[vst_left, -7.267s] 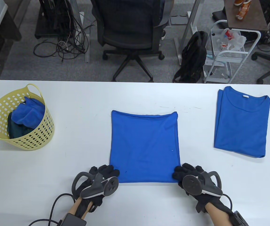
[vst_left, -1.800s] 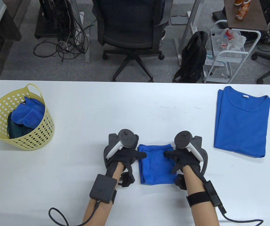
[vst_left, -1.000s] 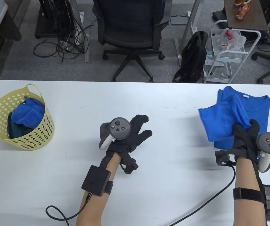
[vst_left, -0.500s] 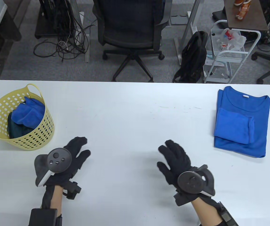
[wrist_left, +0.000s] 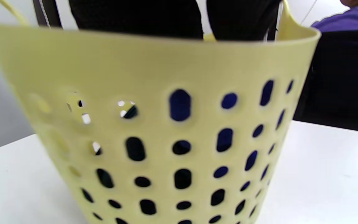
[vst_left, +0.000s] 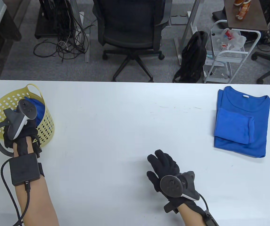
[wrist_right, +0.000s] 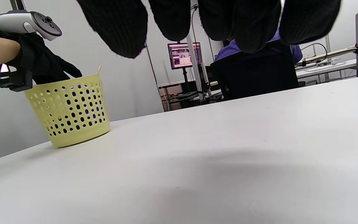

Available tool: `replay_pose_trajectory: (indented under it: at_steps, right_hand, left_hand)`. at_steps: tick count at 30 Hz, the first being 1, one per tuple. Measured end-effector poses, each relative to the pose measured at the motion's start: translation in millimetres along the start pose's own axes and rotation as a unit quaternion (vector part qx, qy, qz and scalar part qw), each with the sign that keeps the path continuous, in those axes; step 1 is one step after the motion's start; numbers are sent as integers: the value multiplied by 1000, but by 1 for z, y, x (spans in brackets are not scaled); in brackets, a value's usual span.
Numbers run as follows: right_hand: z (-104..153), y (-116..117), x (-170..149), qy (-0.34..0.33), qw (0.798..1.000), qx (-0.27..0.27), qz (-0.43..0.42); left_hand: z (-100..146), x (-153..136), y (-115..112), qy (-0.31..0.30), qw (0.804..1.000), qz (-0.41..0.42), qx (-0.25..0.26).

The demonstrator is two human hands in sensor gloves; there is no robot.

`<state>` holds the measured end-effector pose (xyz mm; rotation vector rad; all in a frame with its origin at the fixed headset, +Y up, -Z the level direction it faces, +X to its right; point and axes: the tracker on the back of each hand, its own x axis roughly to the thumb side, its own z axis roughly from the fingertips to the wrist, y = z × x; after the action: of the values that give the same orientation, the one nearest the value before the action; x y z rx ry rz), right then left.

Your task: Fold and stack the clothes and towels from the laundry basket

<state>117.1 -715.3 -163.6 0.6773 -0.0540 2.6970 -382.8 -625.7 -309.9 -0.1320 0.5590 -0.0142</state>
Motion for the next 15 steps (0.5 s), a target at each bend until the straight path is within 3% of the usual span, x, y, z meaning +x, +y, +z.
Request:
replay_pose_trajectory:
  at_steps: [4,7,15]
  right_hand:
    - [-3,4,-5,2,1000,9,-14]
    - [-3,9,-7,4,1000,22,-13]
    - [-4,13,-11,2,999,24,-26]
  left_hand:
    - [-12,9,-3,-29,998,-1,-50]
    - [-18,12,-11,-26,993,-56,-96]
    - [0,1,1,34,999,-31,8]
